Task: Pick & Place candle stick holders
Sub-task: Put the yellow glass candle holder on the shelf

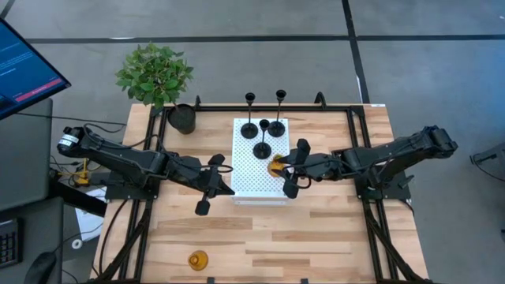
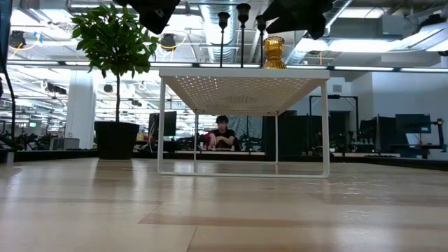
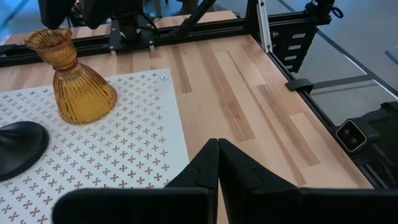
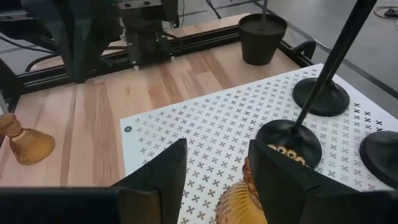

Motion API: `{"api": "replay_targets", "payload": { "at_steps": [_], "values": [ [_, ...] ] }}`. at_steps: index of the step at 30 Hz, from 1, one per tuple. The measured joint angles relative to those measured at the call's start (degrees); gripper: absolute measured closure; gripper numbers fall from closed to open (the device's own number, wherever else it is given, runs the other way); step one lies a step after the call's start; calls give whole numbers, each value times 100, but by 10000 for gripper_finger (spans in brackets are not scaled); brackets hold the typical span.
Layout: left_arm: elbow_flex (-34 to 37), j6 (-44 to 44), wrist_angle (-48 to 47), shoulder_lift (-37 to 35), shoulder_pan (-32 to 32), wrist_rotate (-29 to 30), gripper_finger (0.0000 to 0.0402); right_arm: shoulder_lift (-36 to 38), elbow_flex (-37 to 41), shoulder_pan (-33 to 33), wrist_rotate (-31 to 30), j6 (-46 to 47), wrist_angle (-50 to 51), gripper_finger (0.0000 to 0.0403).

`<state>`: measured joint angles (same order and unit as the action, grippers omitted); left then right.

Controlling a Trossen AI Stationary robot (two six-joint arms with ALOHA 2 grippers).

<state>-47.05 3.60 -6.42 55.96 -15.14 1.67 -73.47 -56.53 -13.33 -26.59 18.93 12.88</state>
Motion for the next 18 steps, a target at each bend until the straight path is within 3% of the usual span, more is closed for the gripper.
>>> {"api": "replay_targets", "payload": {
  "at_steps": [12,18],
  "values": [
    [0,0,0,0,1,0,395,522,-2,-343,17,-152,35,257],
    [0,0,0,0,0,-1,395,1043,-9,-697,7,-147,626,294]
  ]
}}
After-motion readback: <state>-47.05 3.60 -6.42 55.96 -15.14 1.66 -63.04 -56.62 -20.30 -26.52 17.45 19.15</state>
